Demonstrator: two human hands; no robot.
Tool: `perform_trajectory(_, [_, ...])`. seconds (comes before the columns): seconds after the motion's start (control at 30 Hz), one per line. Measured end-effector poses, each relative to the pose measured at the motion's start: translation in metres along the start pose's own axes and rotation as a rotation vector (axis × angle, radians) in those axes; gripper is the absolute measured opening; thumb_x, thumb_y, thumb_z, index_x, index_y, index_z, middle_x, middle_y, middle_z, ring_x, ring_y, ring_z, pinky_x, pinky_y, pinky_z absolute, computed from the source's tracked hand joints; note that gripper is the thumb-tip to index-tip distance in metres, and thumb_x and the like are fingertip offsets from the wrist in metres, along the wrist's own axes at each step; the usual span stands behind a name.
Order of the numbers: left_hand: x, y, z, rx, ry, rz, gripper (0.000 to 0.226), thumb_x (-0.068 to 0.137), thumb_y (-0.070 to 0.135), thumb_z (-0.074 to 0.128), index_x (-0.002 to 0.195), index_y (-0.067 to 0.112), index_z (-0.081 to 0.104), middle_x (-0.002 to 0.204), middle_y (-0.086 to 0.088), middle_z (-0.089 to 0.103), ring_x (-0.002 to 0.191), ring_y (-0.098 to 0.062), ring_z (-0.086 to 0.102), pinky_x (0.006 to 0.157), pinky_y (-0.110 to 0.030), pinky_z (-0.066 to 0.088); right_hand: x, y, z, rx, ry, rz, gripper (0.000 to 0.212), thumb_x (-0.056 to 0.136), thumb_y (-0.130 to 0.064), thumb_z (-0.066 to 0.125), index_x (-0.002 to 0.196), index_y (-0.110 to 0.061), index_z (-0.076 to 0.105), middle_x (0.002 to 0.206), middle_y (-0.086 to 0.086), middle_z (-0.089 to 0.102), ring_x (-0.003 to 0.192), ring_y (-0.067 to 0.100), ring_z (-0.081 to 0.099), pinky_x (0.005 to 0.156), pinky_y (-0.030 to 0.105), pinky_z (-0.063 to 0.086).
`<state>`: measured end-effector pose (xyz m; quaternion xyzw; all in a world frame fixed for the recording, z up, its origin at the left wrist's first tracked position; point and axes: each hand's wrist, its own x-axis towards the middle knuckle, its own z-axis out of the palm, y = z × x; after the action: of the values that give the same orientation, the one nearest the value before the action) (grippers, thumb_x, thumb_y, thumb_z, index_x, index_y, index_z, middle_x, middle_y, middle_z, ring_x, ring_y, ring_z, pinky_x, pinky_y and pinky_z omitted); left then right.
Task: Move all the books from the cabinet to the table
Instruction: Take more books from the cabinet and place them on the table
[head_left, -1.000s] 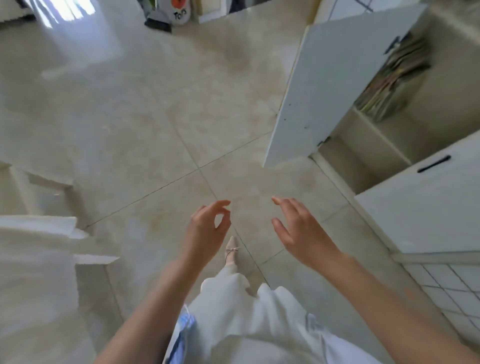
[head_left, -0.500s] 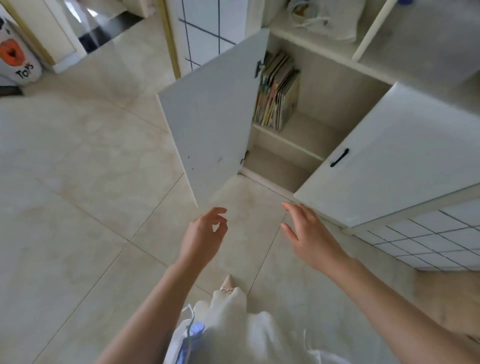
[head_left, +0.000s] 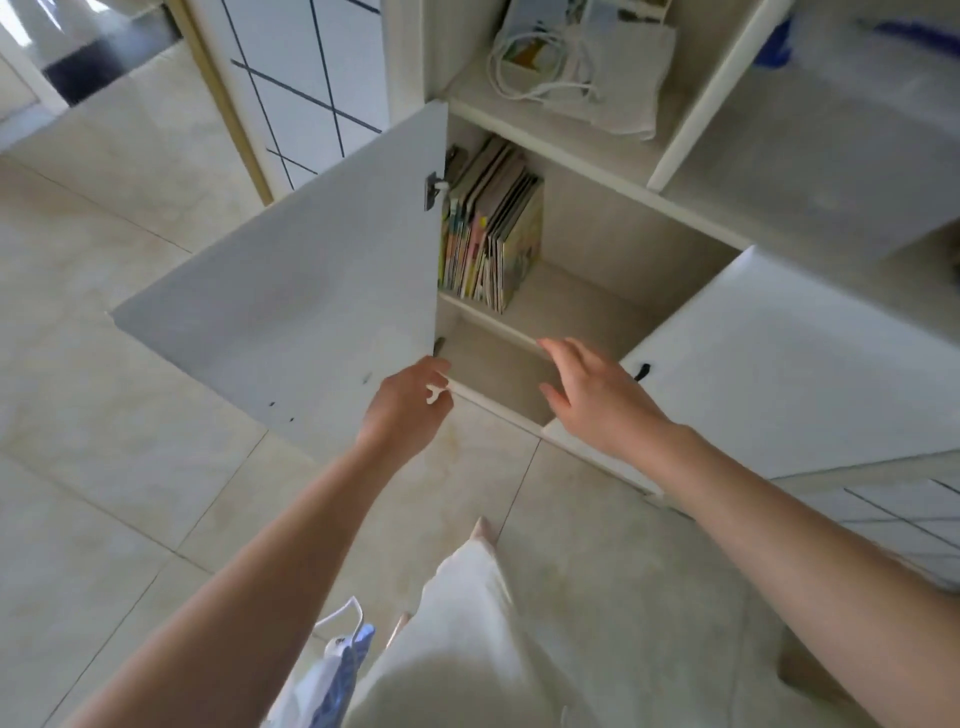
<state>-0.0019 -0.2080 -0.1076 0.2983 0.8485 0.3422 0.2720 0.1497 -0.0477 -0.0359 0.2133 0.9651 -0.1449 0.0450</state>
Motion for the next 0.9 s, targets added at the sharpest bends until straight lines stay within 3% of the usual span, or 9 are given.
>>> perform_trajectory(0.27, [0.105,0.028,0.036,-0.077,0.024,-0.093,0.037,0.088,0.015,0.06,0.125,0.023,0.058,0.115,0.006,0.064,0.096,-0.013,0.061,0.083,-0.022,0.046,0.127,0.069,-0.012,-0.105,-0.074,-0.086,0.05,0.095,-0.017,0.05,0.142,-0.011,0.036,0.138,0.012,0.047,0.122,0.031,0.048,0.098,0.043,0.045])
perform_trajectory(0.4, [0.15,0.028,0.054,-0.098,0.022,-0.111,0.043,0.088,0.015,0.06,0.131,0.02,0.055,0.131,0.001,0.058,0.108,-0.016,0.057,0.094,-0.029,0.047,0.181,0.092,0.004,-0.132,-0.107,-0.091,0.053,0.095,-0.019,0.05,0.144,-0.011,0.031,0.144,0.013,0.04,0.13,0.032,0.04,0.104,0.044,0.039])
perform_trajectory(0.6, [0.209,0.013,0.086,-0.106,0.046,-0.077,0.056,0.088,0.014,0.062,0.141,0.019,0.044,0.145,-0.004,0.046,0.124,-0.025,0.053,0.101,-0.042,0.048,0.23,0.127,0.053,-0.129,-0.045,-0.101,0.061,0.087,-0.012,0.06,0.142,-0.006,0.034,0.141,0.018,0.04,0.13,0.036,0.036,0.107,0.046,0.037])
perform_trajectory(0.77, [0.25,-0.012,0.122,-0.072,0.062,-0.04,0.063,0.087,0.014,0.064,0.144,0.015,0.039,0.147,-0.006,0.045,0.131,-0.026,0.048,0.106,-0.042,0.045,0.277,0.154,0.088,-0.15,0.059,-0.132,0.066,0.079,0.005,0.061,0.14,-0.008,0.037,0.142,0.015,0.041,0.127,0.035,0.038,0.103,0.043,0.041])
perform_trajectory(0.9, [0.274,-0.019,0.147,-0.068,0.077,-0.04,0.075,0.088,0.014,0.066,0.151,0.014,0.025,0.156,-0.005,0.032,0.139,-0.026,0.039,0.108,-0.044,0.039,0.312,0.167,0.101,-0.106,0.119,-0.105,0.077,0.078,0.011,0.058,0.146,-0.01,0.029,0.148,0.014,0.034,0.13,0.037,0.033,0.107,0.041,0.037])
